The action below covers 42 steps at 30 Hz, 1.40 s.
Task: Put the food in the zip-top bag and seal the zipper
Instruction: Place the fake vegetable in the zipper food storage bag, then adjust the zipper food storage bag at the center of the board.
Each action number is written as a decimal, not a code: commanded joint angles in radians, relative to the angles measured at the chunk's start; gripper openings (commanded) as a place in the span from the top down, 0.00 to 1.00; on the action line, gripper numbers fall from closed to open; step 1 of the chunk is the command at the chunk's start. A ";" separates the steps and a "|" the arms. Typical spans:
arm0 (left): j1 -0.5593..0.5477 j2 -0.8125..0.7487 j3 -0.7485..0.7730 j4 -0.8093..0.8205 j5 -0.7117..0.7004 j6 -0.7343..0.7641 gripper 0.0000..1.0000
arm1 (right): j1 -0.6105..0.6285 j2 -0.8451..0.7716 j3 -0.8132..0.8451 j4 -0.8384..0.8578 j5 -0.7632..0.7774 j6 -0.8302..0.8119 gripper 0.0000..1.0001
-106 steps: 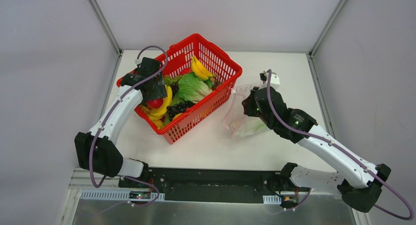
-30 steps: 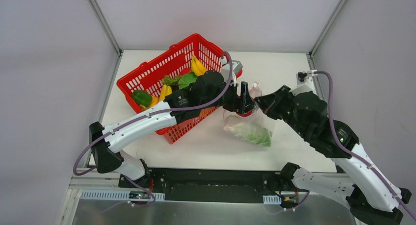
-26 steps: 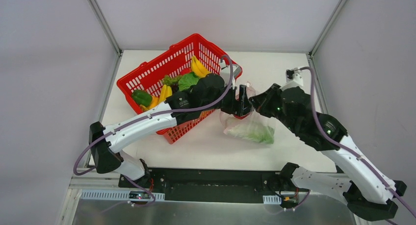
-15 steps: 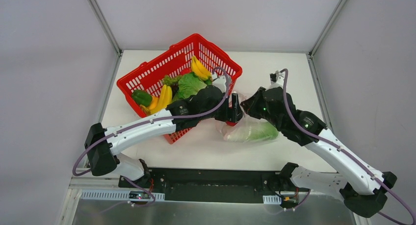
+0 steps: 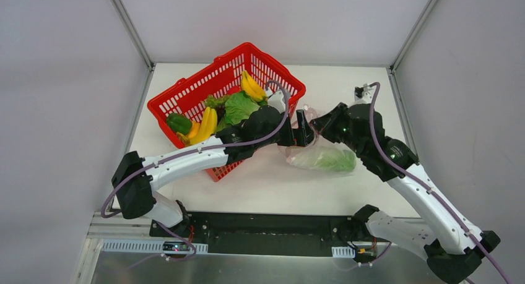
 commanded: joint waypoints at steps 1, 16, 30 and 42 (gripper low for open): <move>0.011 0.021 0.044 0.065 0.092 0.017 0.02 | -0.069 -0.037 -0.026 0.063 -0.101 0.039 1.00; 0.012 -0.078 0.079 -0.222 -0.042 0.154 0.03 | -0.280 -0.052 -0.048 0.047 -0.311 -0.011 1.00; -0.021 -0.079 -0.061 -0.223 -0.083 0.023 0.17 | -0.284 -0.057 -0.037 0.037 -0.302 -0.046 1.00; -0.028 0.006 -0.015 -0.206 -0.011 -0.001 0.85 | -0.285 -0.079 -0.056 0.035 -0.296 -0.110 1.00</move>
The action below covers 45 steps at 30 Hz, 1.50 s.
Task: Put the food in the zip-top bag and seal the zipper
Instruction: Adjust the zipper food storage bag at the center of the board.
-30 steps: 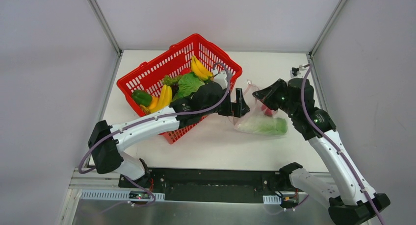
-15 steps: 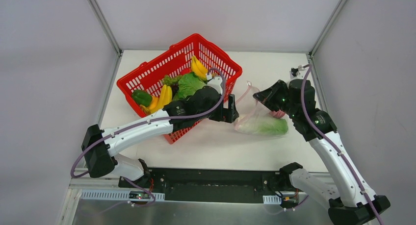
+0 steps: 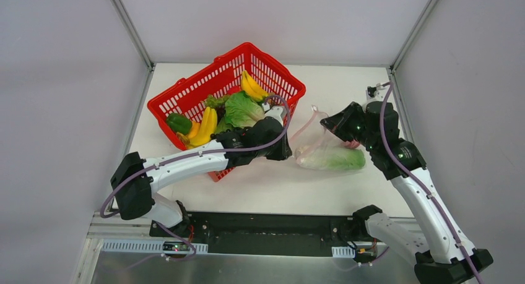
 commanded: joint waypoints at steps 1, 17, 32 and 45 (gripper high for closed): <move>-0.009 0.013 0.046 0.023 0.042 0.006 0.92 | -0.005 -0.028 0.010 0.012 -0.009 -0.068 1.00; -0.034 -0.041 -0.041 0.258 0.444 -0.073 1.00 | -0.005 -0.015 0.196 -0.295 0.061 -0.251 1.00; -0.142 -0.003 0.180 0.272 0.498 -0.086 1.00 | -0.005 -0.093 0.481 -0.553 0.341 -0.229 1.00; -0.156 -0.192 -0.018 0.072 0.021 -0.100 1.00 | -0.004 0.091 0.354 -0.397 0.011 -0.272 1.00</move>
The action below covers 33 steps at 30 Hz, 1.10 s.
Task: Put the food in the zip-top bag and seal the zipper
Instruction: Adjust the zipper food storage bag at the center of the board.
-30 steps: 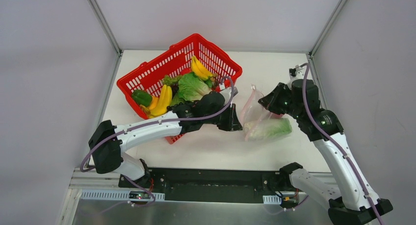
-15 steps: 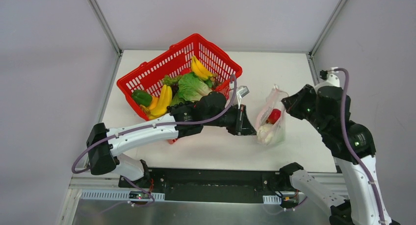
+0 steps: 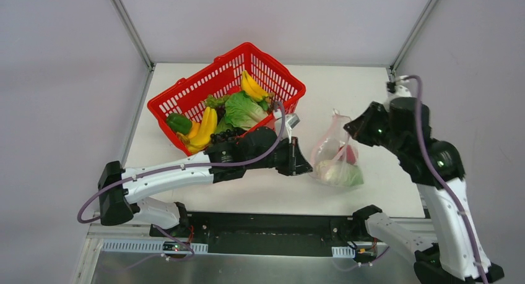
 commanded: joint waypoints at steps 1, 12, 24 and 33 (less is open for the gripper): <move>-0.001 -0.096 -0.042 -0.199 -0.321 0.029 1.00 | -0.004 0.120 -0.102 0.140 -0.162 -0.042 1.00; 0.078 -0.004 0.034 -0.318 -0.383 0.140 0.41 | -0.004 0.170 -0.275 0.368 -0.330 -0.020 1.00; 0.178 0.105 0.142 -0.325 -0.303 0.275 0.14 | -0.004 0.142 -0.268 0.362 -0.362 -0.009 1.00; 0.245 0.161 0.134 -0.197 -0.145 0.301 0.28 | -0.003 0.116 -0.277 0.344 -0.390 -0.021 1.00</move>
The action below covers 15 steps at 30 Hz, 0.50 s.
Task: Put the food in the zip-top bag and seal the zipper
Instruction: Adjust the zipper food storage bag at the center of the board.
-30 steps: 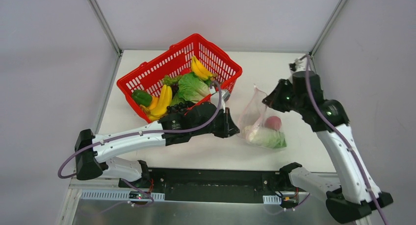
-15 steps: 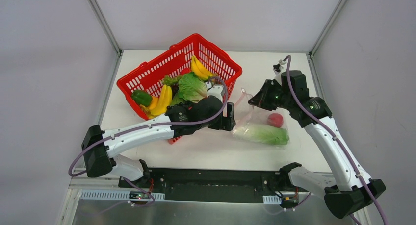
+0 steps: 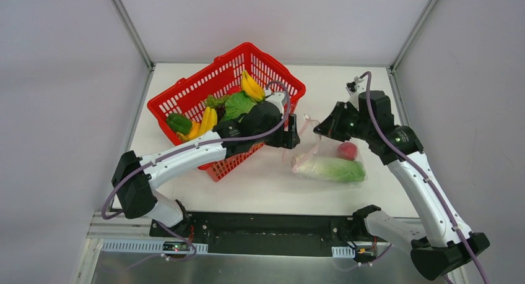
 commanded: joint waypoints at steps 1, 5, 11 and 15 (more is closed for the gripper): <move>0.021 0.055 0.036 0.075 0.141 0.060 0.31 | -0.003 -0.035 0.007 0.020 -0.031 -0.006 1.00; 0.021 0.113 0.079 0.037 0.207 0.087 0.49 | -0.003 -0.043 -0.003 0.031 0.018 0.008 1.00; 0.019 0.118 0.096 -0.013 0.100 0.086 0.95 | -0.002 -0.048 -0.012 0.019 0.124 0.017 1.00; 0.020 0.122 0.157 -0.110 -0.079 0.079 1.00 | -0.004 -0.053 -0.007 -0.001 0.134 0.013 1.00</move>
